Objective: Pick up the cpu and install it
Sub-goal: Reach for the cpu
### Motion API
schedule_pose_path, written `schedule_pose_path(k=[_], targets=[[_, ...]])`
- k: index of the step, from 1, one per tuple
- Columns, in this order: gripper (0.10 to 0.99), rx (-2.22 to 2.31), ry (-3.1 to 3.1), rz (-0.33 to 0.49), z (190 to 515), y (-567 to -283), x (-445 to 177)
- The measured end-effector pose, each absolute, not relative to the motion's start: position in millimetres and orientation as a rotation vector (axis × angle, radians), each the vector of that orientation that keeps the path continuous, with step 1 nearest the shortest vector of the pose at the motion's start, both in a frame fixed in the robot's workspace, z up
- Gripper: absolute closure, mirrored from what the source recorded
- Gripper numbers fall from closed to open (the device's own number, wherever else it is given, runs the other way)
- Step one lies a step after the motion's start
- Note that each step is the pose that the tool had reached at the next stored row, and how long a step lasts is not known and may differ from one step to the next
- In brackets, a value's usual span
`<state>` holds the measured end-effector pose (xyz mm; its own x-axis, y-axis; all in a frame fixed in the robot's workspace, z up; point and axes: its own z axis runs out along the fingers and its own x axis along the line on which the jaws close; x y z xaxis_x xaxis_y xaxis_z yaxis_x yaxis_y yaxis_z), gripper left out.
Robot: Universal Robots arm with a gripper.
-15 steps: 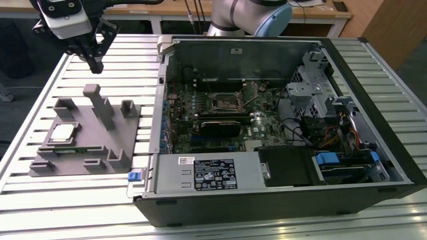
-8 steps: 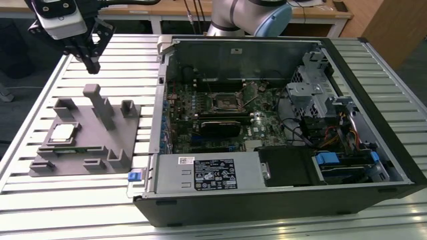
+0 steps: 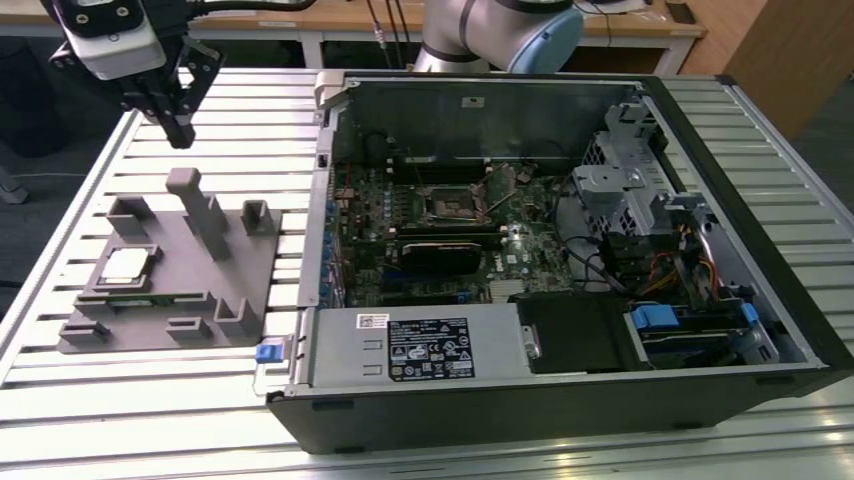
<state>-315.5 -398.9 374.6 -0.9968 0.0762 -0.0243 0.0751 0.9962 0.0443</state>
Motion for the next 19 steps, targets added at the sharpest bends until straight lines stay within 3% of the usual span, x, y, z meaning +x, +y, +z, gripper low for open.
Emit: schedule_pose_path(k=[19], targets=[[0.969,0.118,3.113,0.068,373,-399,-328]])
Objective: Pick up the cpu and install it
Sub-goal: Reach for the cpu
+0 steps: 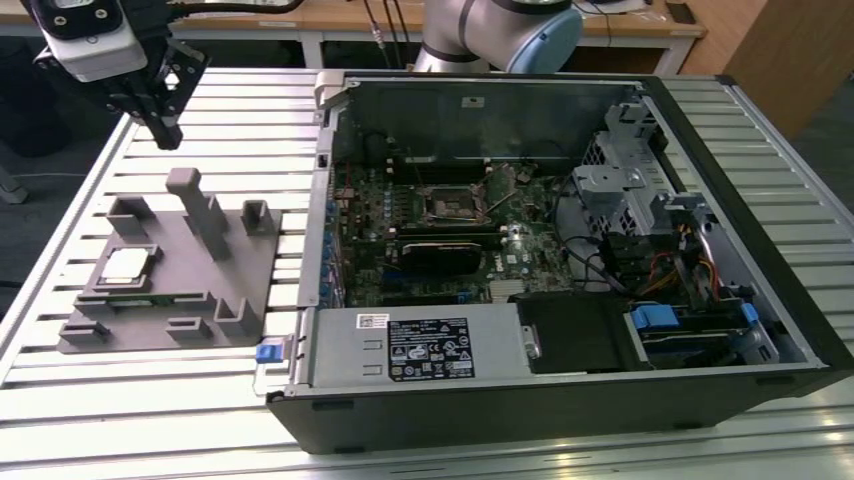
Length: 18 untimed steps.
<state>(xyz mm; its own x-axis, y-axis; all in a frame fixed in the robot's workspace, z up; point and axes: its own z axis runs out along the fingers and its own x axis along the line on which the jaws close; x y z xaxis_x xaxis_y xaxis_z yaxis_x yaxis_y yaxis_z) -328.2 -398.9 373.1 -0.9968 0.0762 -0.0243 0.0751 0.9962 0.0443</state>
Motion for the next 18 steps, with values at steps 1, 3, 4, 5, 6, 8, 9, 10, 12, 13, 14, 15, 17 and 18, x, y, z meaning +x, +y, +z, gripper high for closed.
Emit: schedule_pose_path(k=[1,3,4,5,6,8,9,10,12,13,14,15,17,18], targets=[[0.969,0.118,3.113,0.068,373,-399,-329],[0.969,0.118,3.113,0.068,373,-399,-331],[0.969,0.118,3.113,0.068,373,-399,-331],[0.969,0.118,3.113,0.068,373,-399,-332],[0.969,0.118,3.113,0.068,373,-399,-332],[0.969,0.118,3.113,0.068,372,-399,-334],[0.969,0.118,3.113,0.068,372,-399,-334],[0.969,0.118,3.113,0.068,372,-399,-335],[0.969,0.118,3.113,0.068,372,-399,-336],[0.969,0.118,3.113,0.068,372,-399,-337],[0.969,0.118,3.113,0.068,372,-399,-338],[0.969,0.118,3.113,0.068,372,-399,-339],[0.969,0.118,3.113,0.068,371,-399,-340],[0.969,0.118,3.113,0.068,371,-399,-341]])
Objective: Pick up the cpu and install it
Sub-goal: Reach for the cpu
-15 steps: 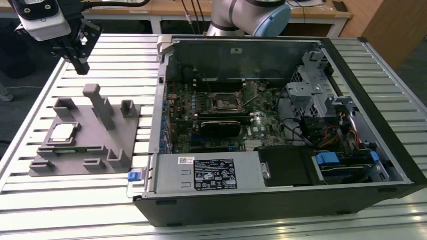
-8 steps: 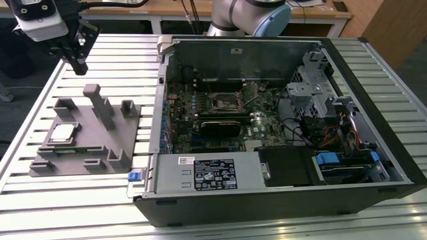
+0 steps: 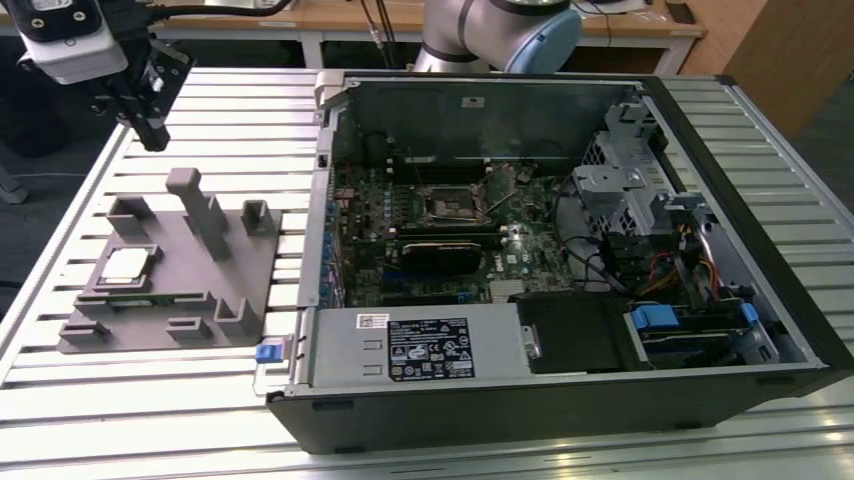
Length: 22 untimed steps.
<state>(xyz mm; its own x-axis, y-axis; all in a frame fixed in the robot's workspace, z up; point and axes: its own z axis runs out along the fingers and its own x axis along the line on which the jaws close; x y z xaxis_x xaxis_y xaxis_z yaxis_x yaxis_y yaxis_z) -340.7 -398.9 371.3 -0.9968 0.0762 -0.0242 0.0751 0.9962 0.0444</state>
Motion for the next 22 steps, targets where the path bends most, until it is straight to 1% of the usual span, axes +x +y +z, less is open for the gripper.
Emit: schedule_pose_path(k=[22], targets=[[0.969,0.118,3.113,0.068,369,-399,-354]])
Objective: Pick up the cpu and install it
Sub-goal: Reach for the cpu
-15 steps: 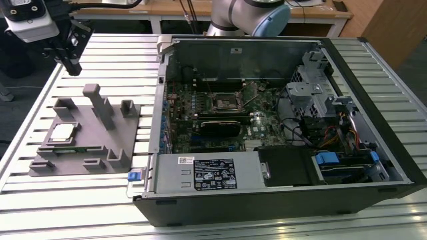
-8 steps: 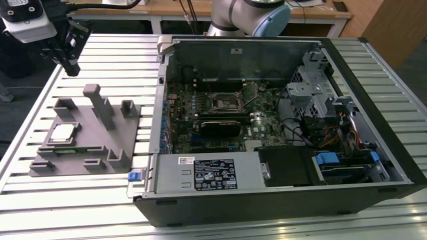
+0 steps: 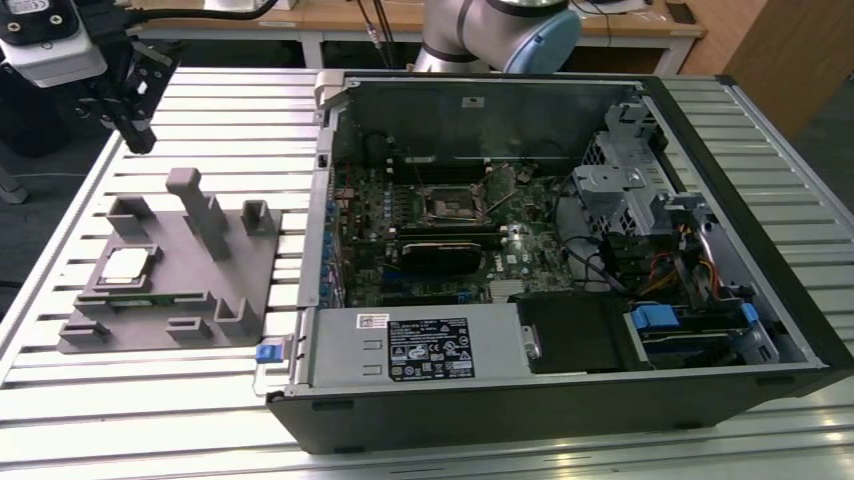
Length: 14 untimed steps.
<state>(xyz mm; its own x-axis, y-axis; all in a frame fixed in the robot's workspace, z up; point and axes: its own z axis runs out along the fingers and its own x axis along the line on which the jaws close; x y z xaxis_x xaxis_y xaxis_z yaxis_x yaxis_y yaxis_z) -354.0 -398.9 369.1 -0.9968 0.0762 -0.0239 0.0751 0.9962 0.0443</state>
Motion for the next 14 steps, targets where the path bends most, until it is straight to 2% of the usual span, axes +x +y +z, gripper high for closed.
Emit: schedule_pose_path(k=[14], targets=[[0.969,0.118,3.113,0.068,367.5,-398.9,-362.4]])
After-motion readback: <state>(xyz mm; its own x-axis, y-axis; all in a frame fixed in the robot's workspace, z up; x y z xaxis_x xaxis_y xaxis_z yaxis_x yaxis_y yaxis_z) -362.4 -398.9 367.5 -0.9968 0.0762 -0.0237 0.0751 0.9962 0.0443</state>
